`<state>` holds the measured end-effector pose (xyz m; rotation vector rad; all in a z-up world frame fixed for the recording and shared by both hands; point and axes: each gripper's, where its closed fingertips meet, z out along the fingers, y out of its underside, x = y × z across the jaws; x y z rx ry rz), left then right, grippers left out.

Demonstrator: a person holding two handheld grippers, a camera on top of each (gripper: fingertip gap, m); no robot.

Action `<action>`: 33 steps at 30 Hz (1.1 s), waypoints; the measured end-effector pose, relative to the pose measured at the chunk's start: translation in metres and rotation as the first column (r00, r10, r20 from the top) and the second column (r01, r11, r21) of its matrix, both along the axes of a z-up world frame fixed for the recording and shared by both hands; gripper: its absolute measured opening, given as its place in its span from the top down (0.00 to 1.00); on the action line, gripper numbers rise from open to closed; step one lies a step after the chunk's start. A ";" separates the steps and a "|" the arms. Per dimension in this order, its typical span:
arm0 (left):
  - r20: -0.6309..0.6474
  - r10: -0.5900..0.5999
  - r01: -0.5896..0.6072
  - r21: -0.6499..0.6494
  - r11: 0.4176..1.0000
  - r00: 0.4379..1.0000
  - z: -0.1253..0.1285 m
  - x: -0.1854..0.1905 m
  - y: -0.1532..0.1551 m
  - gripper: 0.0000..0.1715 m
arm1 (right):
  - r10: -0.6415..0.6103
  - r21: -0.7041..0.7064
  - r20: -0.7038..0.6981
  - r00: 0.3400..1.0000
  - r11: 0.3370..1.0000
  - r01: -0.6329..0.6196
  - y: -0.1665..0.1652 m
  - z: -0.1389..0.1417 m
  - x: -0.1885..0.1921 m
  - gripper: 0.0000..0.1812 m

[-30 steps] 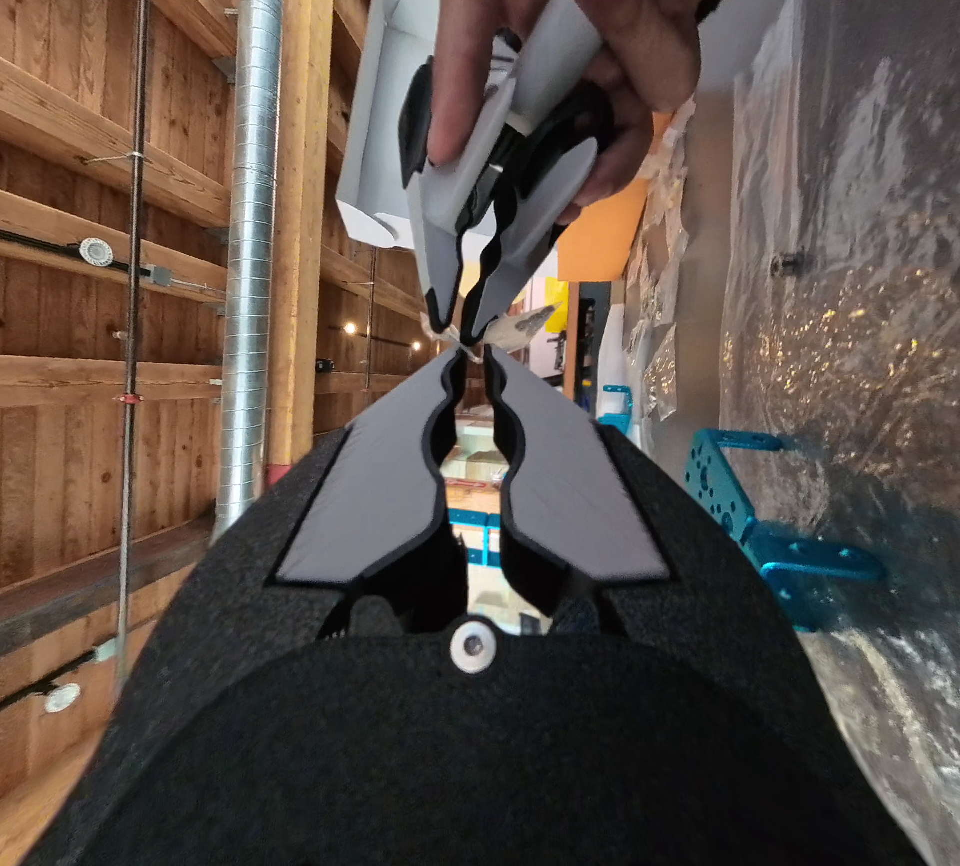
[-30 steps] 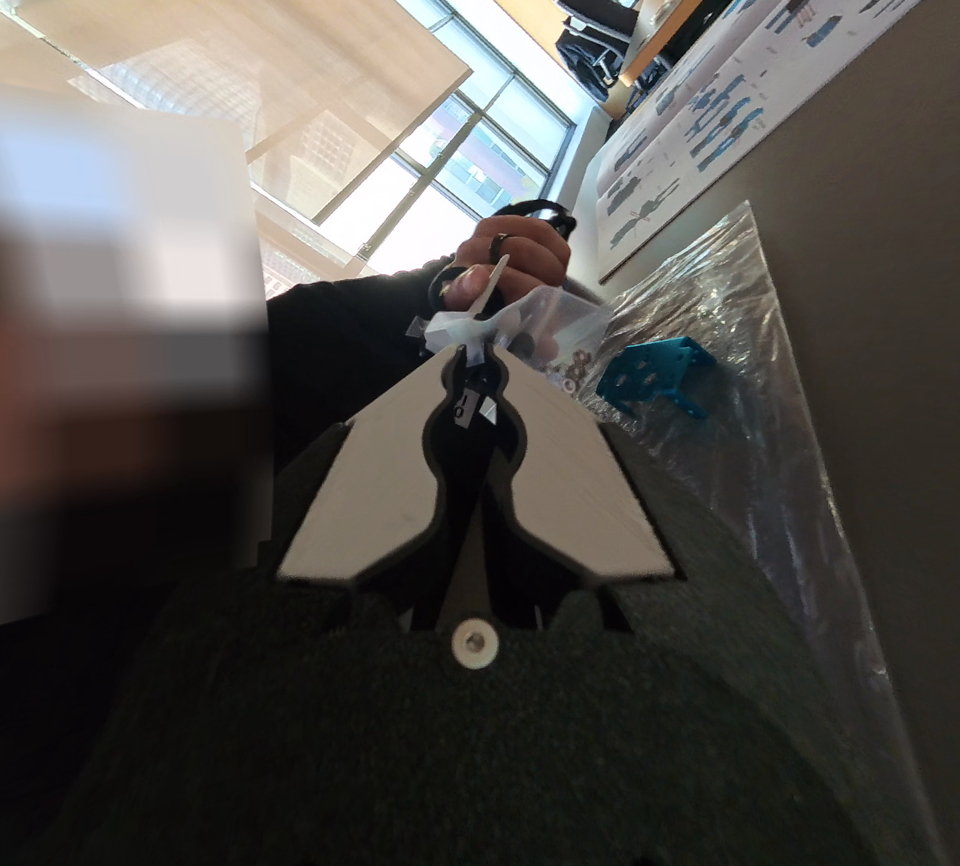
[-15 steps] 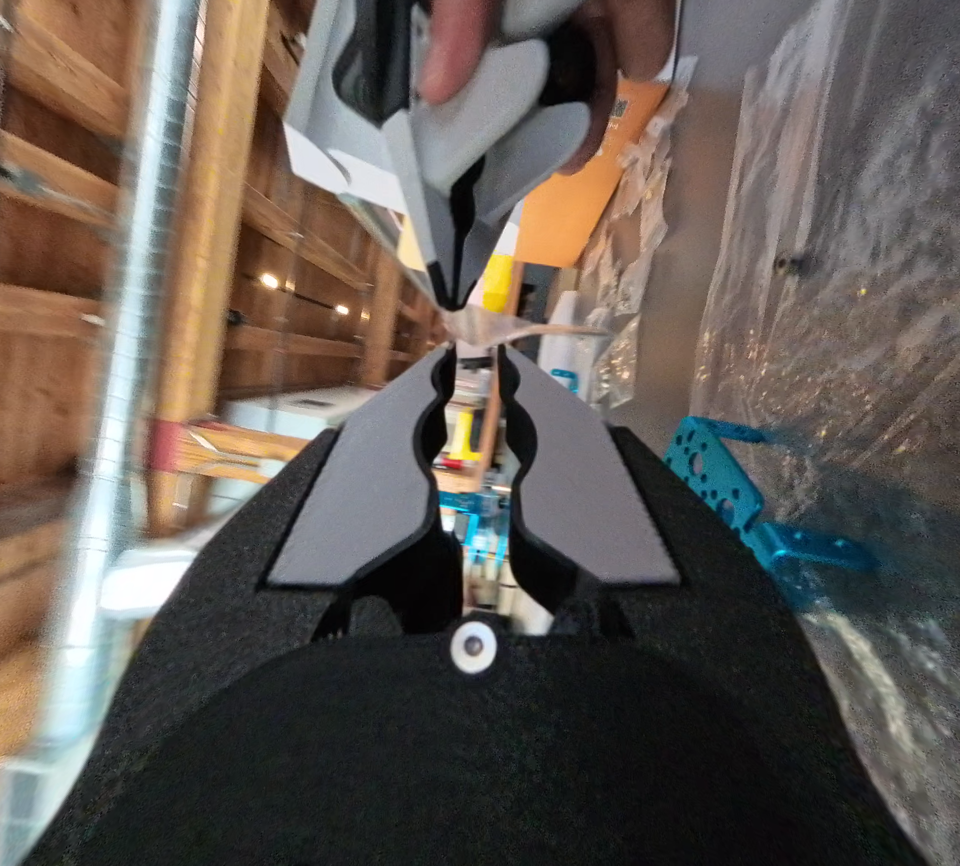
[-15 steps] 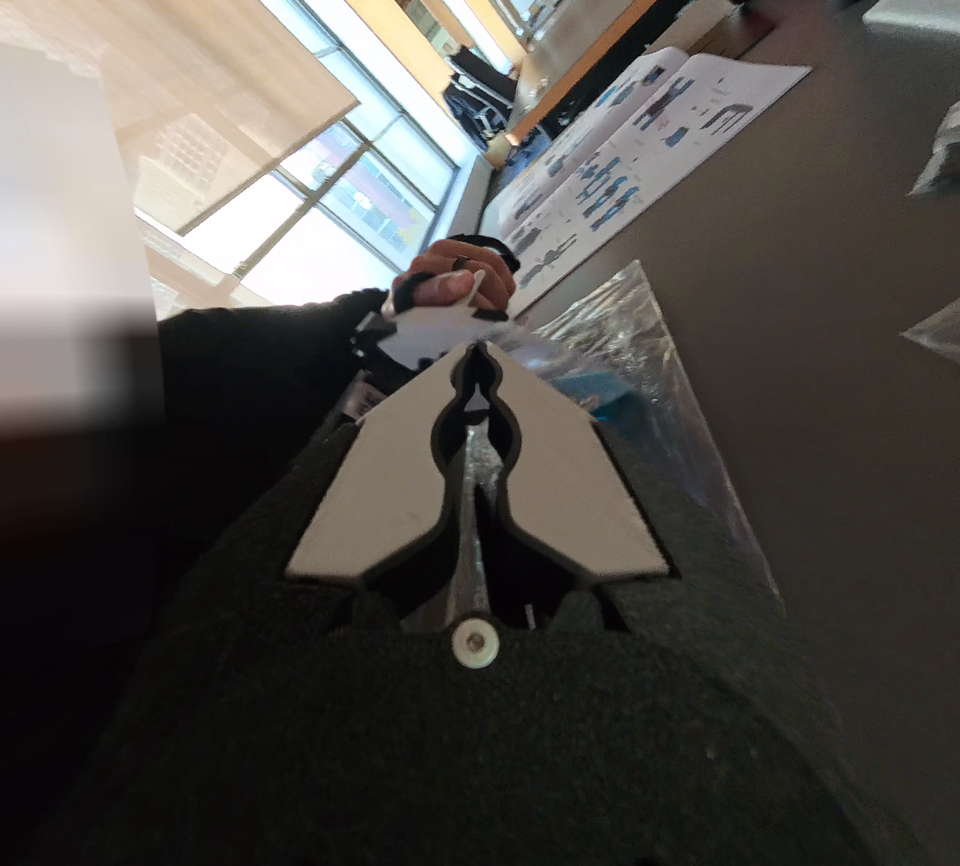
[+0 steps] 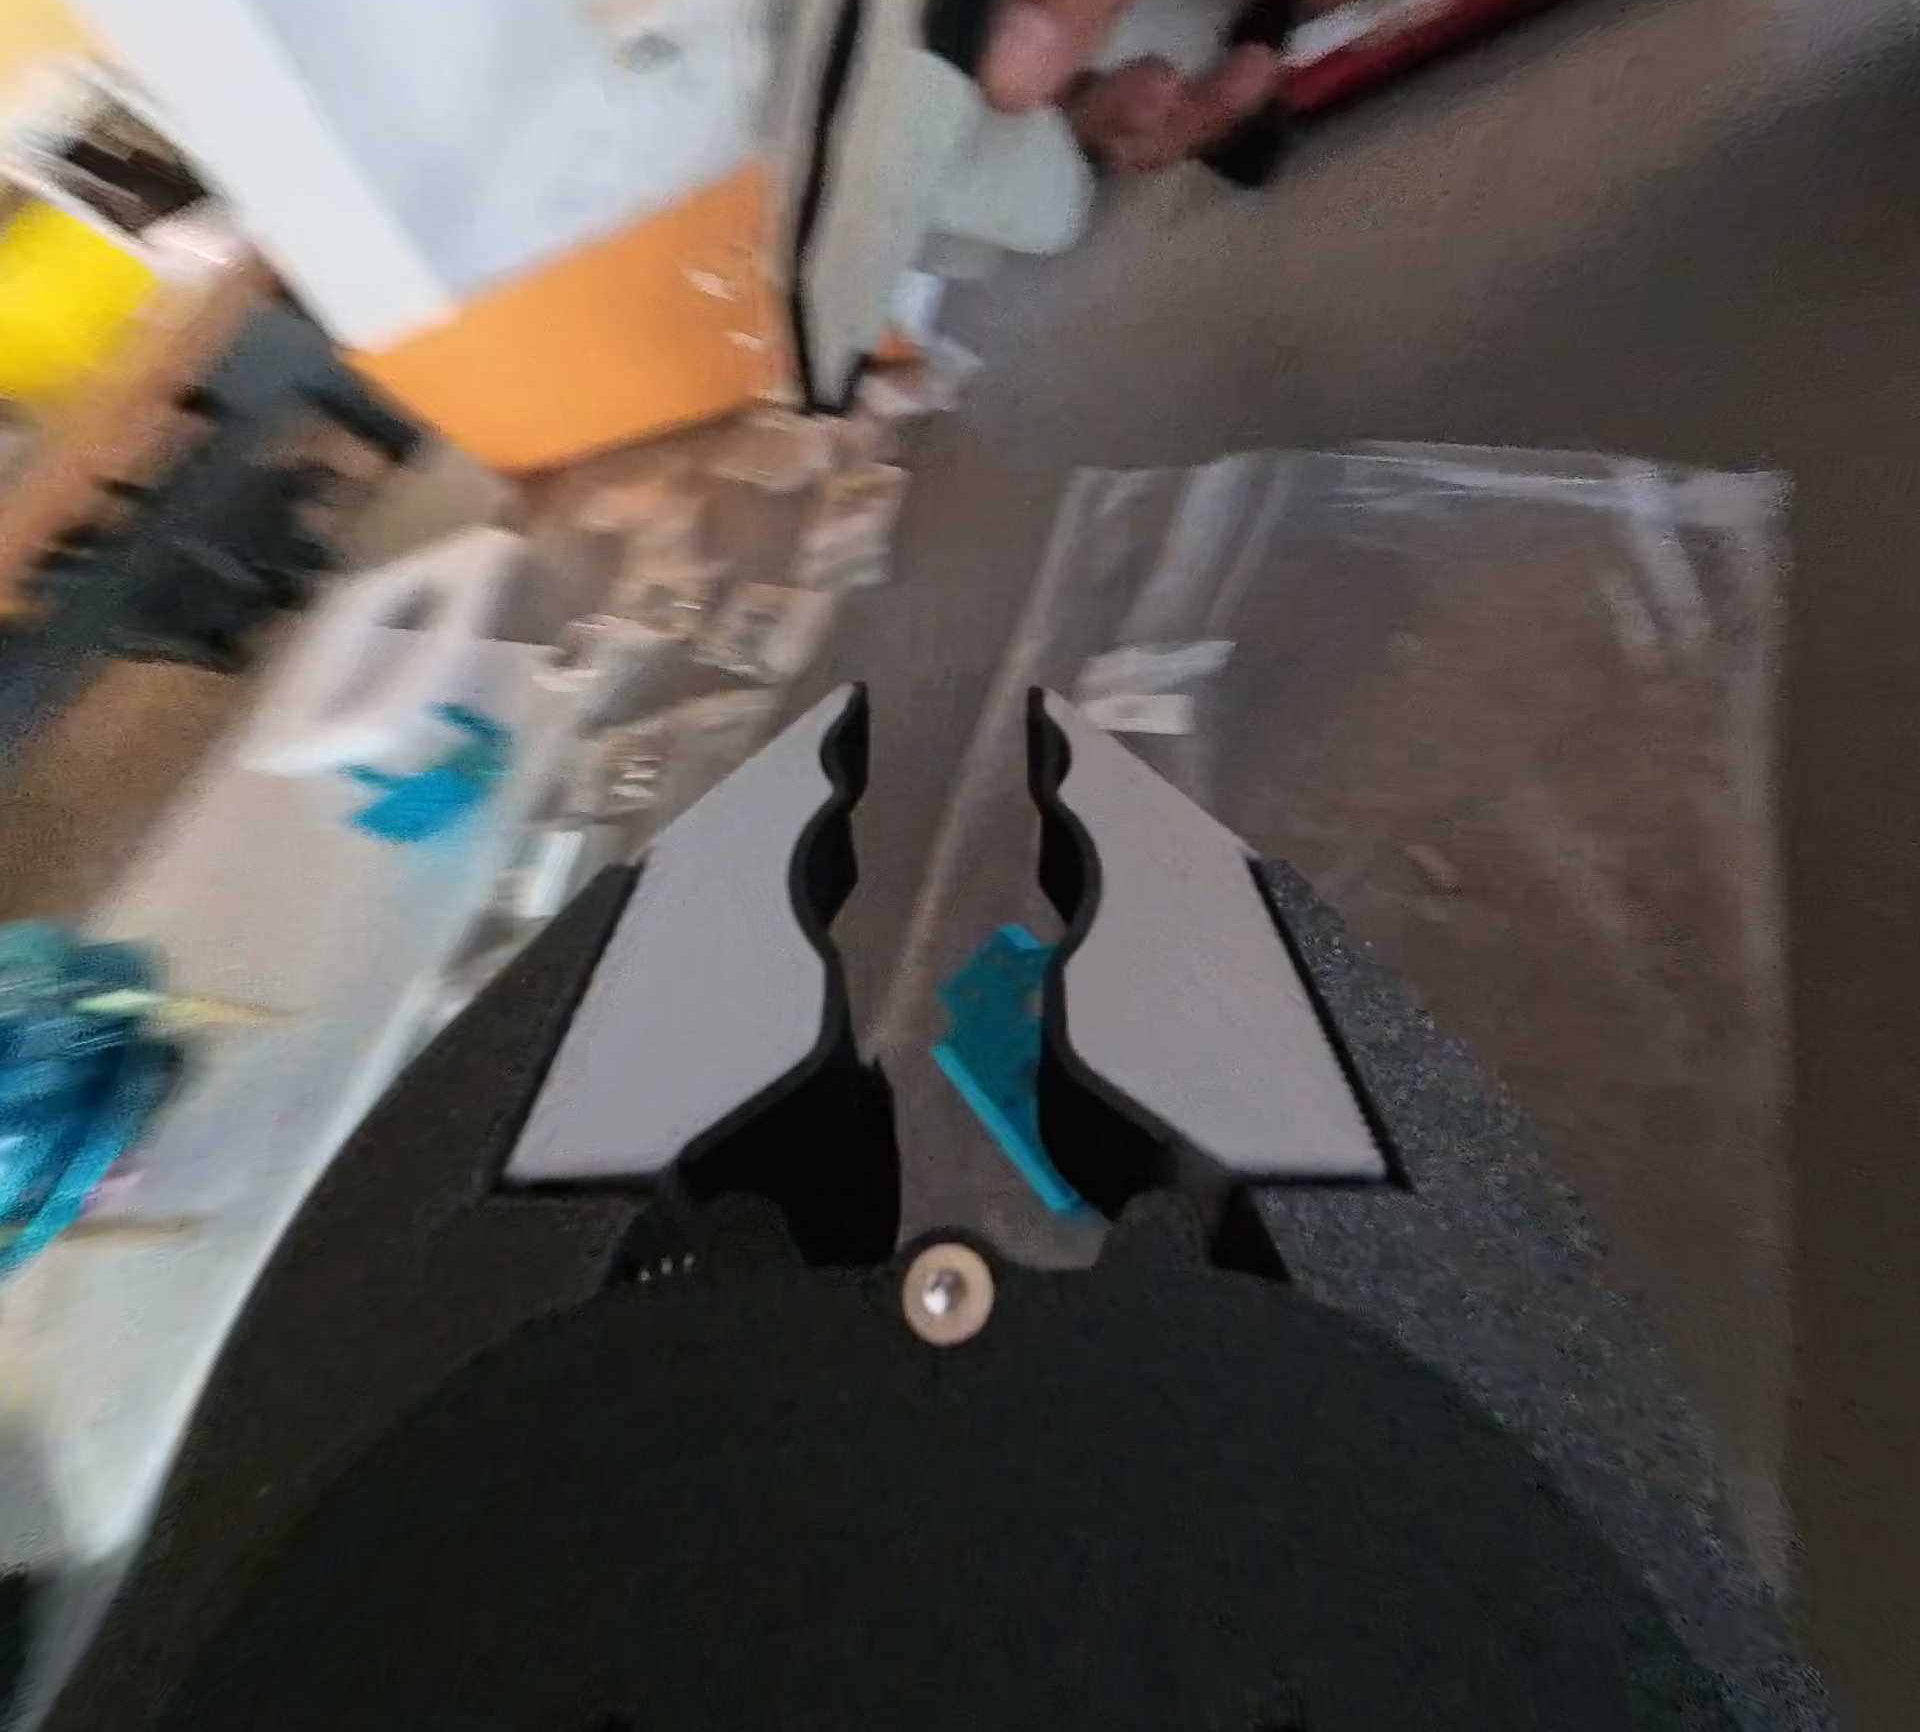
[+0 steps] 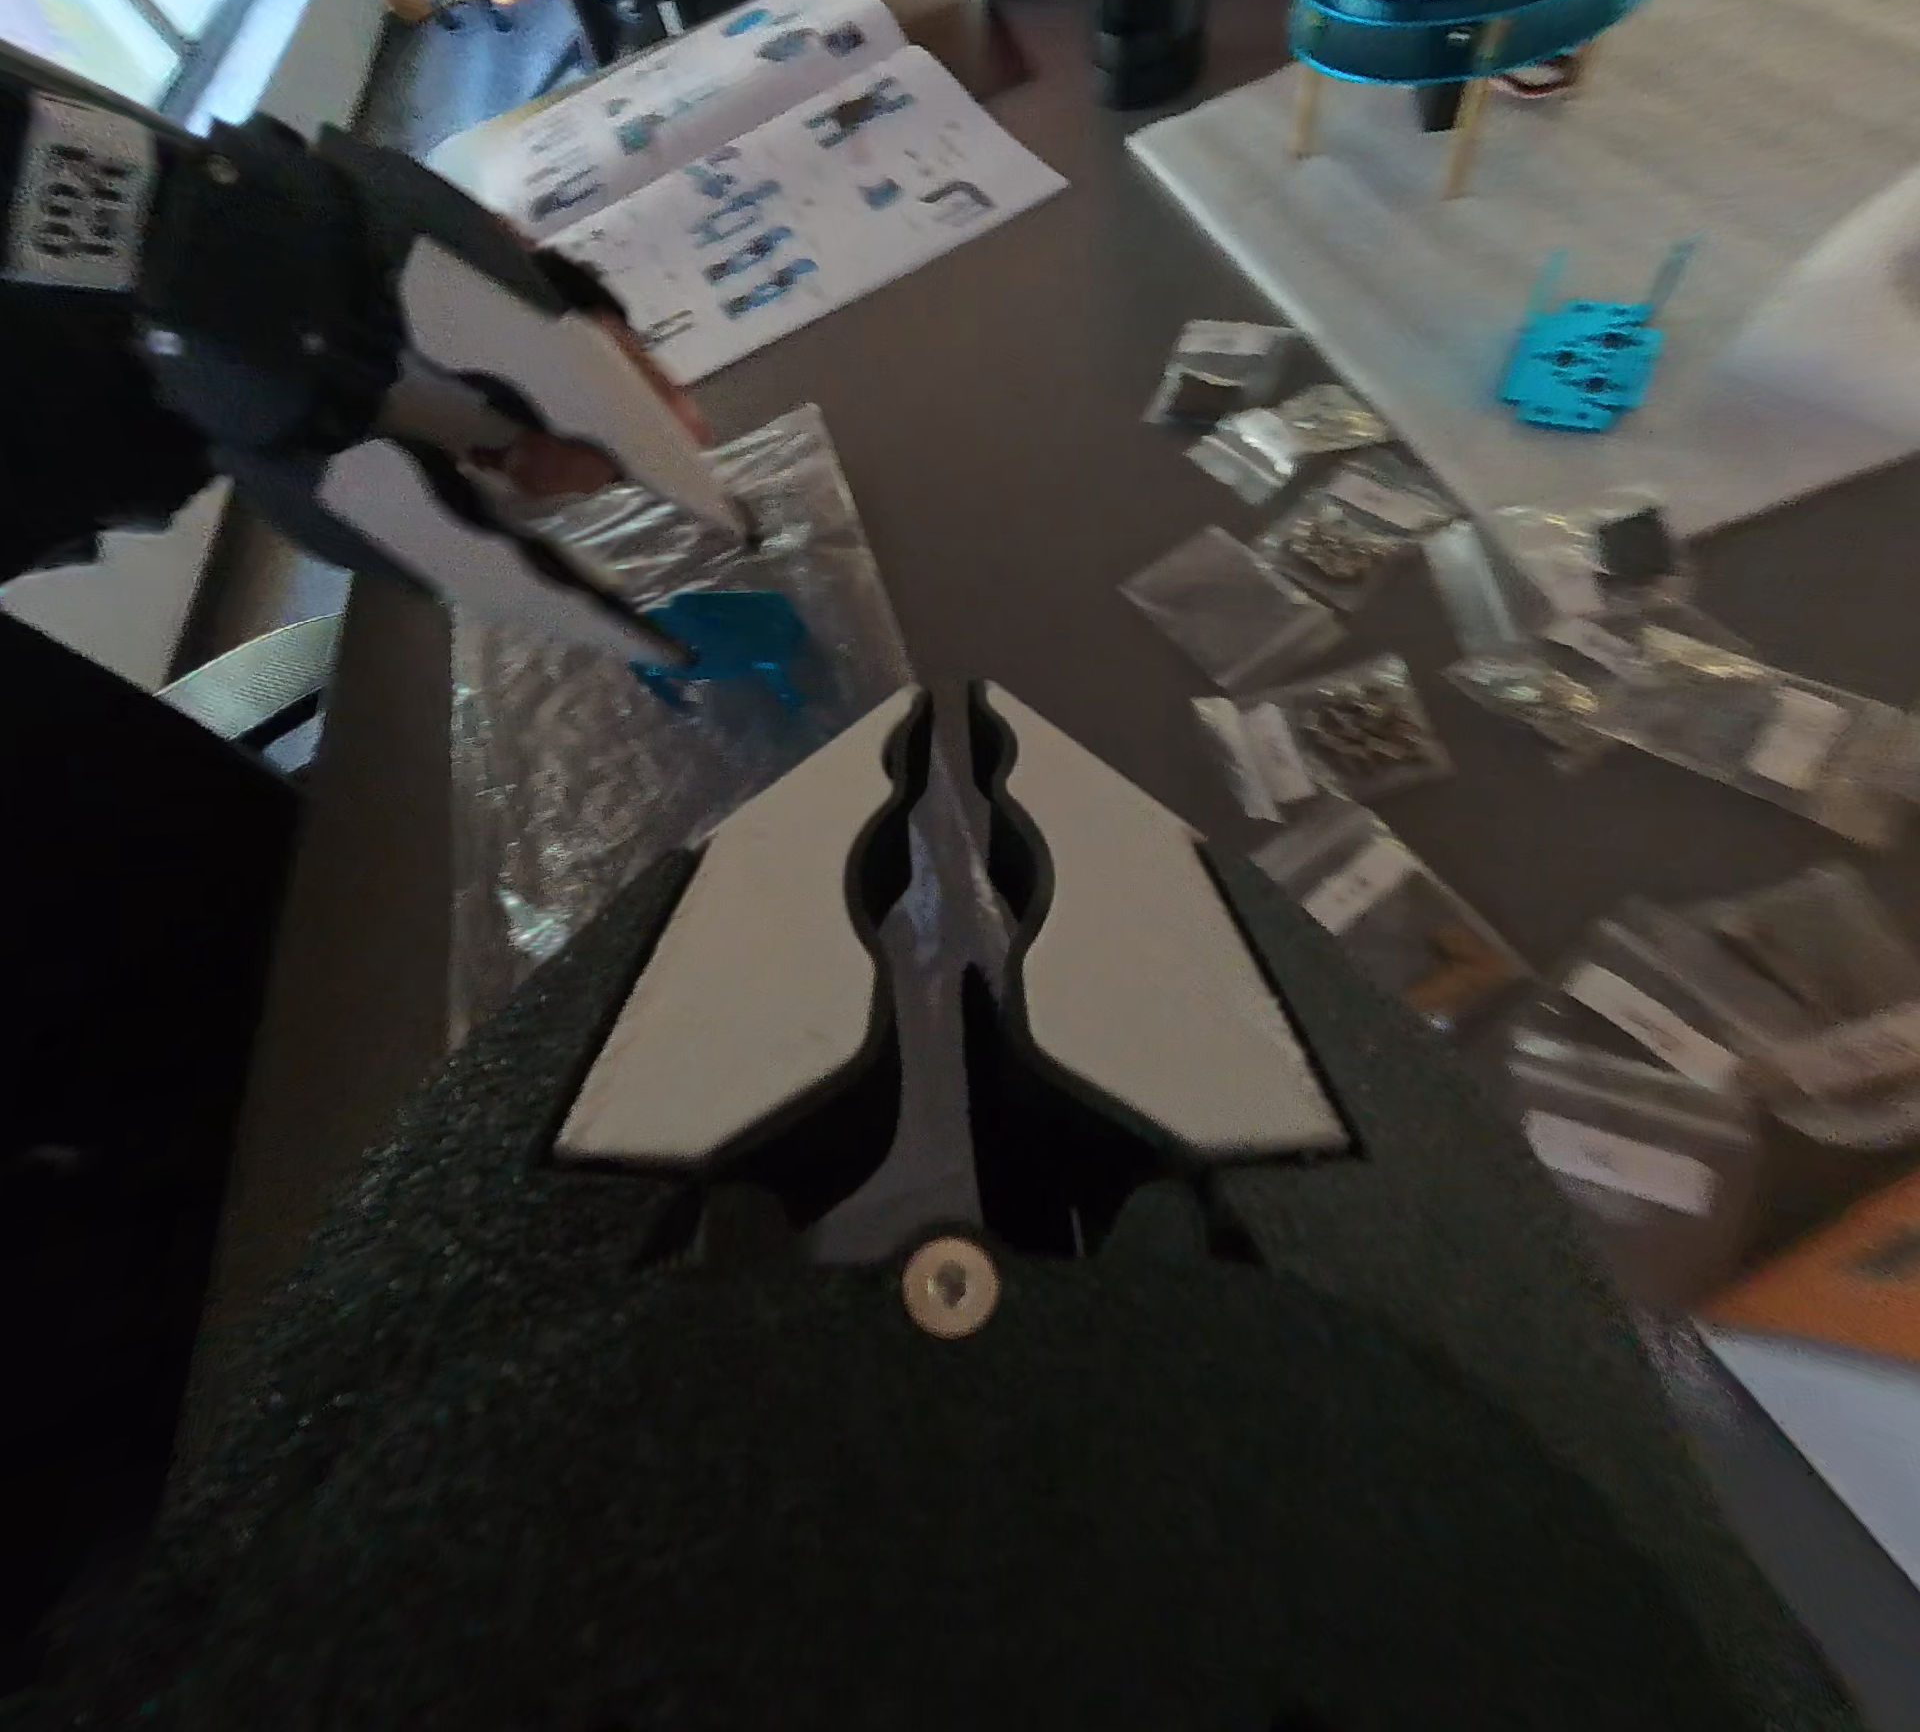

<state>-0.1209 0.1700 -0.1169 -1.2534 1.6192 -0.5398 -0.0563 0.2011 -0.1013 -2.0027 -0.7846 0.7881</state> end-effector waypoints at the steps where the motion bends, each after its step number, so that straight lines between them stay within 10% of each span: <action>1: -0.068 -0.056 0.049 -0.094 0.994 0.996 -0.009 0.005 -0.012 0.80 | -0.030 -0.003 -0.007 1.000 1.000 0.030 0.005 -0.001 0.006 0.97; 6: -0.314 -0.176 0.057 -0.355 0.933 0.933 -0.041 0.031 -0.033 0.74 | -0.060 -0.074 0.005 0.998 0.995 0.060 0.013 -0.025 0.018 0.97; 18: -0.444 -0.151 0.046 -0.238 0.970 0.883 -0.071 0.033 -0.027 0.90 | -0.028 -0.060 0.013 1.000 0.998 0.029 0.008 -0.021 0.009 0.98; 26: -0.051 -0.104 0.106 0.021 0.994 0.993 -0.003 0.024 -0.013 1.00 | 0.043 -0.049 -0.202 0.978 0.997 -0.054 -0.002 0.013 -0.004 0.96; 33: 0.288 -0.062 0.132 -0.230 0.964 0.956 0.054 -0.007 0.005 1.00 | 0.254 0.426 0.009 0.967 0.874 -0.233 -0.044 0.049 -0.044 0.94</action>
